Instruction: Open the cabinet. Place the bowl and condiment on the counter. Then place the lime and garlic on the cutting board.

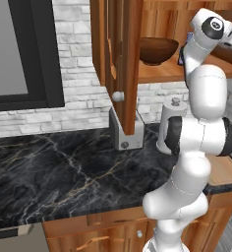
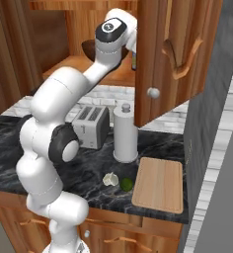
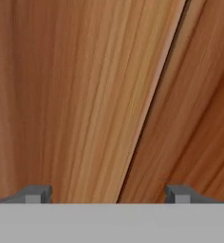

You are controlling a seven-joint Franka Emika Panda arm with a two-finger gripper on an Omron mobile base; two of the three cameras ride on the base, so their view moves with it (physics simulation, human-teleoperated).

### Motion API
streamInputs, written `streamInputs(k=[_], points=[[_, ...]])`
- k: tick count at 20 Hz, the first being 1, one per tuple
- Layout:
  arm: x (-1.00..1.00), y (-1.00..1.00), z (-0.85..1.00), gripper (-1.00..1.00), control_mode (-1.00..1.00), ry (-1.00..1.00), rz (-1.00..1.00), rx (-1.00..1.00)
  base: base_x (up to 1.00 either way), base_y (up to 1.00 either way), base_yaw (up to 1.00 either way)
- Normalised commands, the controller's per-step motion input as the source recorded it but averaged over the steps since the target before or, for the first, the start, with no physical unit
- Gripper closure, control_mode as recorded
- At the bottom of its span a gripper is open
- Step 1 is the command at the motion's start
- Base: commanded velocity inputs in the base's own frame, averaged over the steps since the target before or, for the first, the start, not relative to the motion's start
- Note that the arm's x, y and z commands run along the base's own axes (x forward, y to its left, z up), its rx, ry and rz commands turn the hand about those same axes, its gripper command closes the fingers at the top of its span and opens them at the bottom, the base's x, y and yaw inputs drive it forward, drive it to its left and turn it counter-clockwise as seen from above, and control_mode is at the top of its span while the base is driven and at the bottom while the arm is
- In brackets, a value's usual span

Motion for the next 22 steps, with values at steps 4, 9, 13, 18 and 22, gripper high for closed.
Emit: streamInputs(k=[4,9,13,18,22], points=[[-0.24,-0.05,-0.24,-1.00,-1.00,-0.11,0.07,-0.08,0.00,0.00,0.00],[0.01,-0.26,-0.14,-1.00,-1.00,-0.08,0.18,-0.01,0.00,0.00,0.00],[0.03,-0.50,-0.10,-1.00,-1.00,-0.11,0.24,0.00,0.00,0.00,0.00],[0.01,-0.47,-0.08,-1.00,-1.00,-0.13,0.22,0.00,0.00,0.00,0.00],[0.02,-0.41,-0.07,-1.00,-1.00,-0.13,0.22,0.01,0.00,0.00,0.00]])
